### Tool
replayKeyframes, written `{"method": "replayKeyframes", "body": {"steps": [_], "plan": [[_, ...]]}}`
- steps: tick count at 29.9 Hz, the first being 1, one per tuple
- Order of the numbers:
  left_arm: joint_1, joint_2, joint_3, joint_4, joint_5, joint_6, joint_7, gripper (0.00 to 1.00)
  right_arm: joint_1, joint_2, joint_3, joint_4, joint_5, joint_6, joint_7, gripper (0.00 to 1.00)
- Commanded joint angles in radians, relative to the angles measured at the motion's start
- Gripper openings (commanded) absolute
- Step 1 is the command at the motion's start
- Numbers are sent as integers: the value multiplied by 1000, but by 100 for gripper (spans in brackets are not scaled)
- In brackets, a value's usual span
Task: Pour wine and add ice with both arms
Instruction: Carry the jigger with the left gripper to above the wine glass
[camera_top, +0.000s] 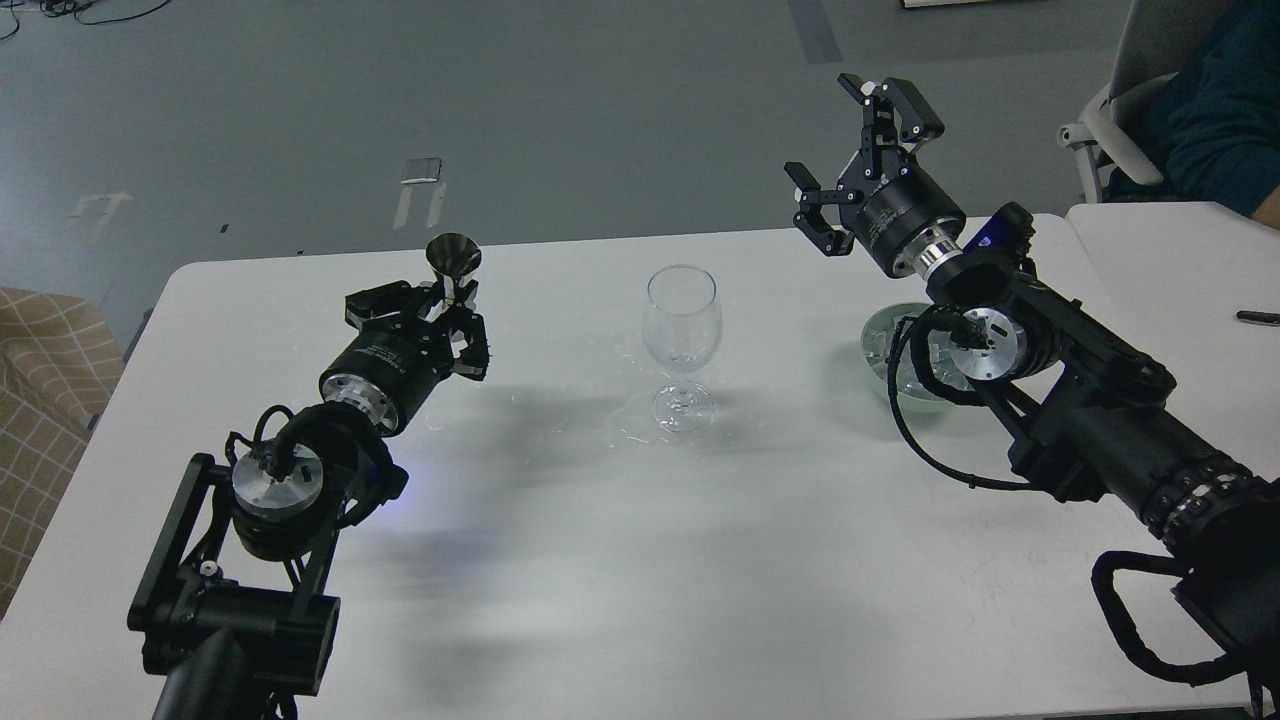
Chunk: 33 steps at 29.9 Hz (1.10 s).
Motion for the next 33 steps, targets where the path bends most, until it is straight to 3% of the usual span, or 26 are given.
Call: {"method": "replayKeyframes", "body": {"steps": [1, 15, 22, 33], "plan": [[-42, 0, 55, 0, 2, 32, 0, 0, -4, -2, 0, 0, 0, 0, 0, 100], [-160, 0, 159, 2, 57, 144, 25, 0, -12, 0, -1, 2, 0, 0, 0, 100], [-201, 0, 182, -1, 96, 211, 63, 0, -12, 0, -1, 2, 0, 0, -2, 100], [-220, 0, 230, -95, 97, 277, 104, 0, -22, 0, -1, 3, -12, 2, -2, 100]]}}
